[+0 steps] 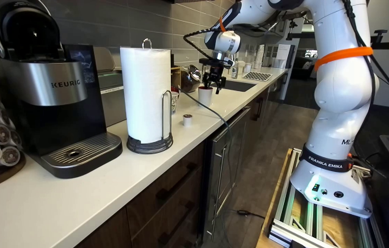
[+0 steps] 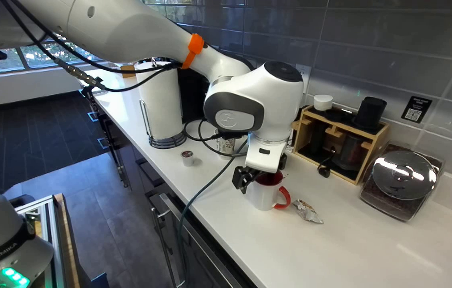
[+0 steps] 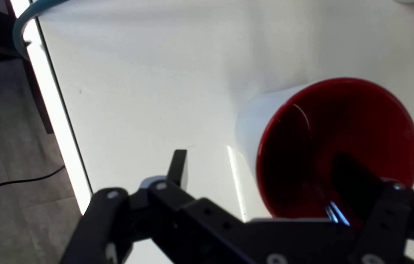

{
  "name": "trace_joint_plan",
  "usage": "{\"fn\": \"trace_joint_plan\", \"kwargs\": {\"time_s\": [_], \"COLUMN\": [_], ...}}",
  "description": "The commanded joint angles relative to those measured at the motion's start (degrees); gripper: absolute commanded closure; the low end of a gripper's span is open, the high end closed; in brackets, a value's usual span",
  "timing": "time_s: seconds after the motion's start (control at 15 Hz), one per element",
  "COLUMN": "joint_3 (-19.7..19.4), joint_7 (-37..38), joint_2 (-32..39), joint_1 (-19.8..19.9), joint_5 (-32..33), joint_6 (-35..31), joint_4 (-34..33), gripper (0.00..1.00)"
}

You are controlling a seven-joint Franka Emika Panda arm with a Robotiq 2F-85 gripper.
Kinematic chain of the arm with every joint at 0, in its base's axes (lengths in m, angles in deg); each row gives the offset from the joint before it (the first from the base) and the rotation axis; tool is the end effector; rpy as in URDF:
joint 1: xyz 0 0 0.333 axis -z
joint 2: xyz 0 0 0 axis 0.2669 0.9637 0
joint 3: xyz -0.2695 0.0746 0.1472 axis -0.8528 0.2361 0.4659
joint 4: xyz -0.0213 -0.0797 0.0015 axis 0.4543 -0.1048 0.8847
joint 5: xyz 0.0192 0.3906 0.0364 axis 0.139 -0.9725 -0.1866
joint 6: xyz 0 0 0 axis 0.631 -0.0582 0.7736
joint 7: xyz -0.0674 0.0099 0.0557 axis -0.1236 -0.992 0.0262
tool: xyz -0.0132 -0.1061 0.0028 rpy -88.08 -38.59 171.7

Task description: Move the red and white mug to the right

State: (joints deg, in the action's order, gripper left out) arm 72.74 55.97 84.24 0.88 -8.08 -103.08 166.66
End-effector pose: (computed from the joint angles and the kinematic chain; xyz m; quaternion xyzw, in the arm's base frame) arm 0.5585 -0.3211 0.3455 -0.6452 0.7579 0.0255 0.0933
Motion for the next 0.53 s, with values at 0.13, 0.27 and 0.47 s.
{"fn": "trace_joint_plan", "kwargs": {"time_s": [0.13, 0.27, 0.47], "joint_3": [0.1, 0.0, 0.1], "joint_7": [0.0, -1.2, 0.0], "joint_2": [0.1, -0.9, 0.1], "joint_1": [0.2, 0.2, 0.1], "joint_5": [0.1, 0.4, 0.4], "joint_6": [0.2, -0.6, 0.0], "joint_4": [-0.4, 0.6, -0.4], "gripper": [0.0, 0.0, 0.0]}}
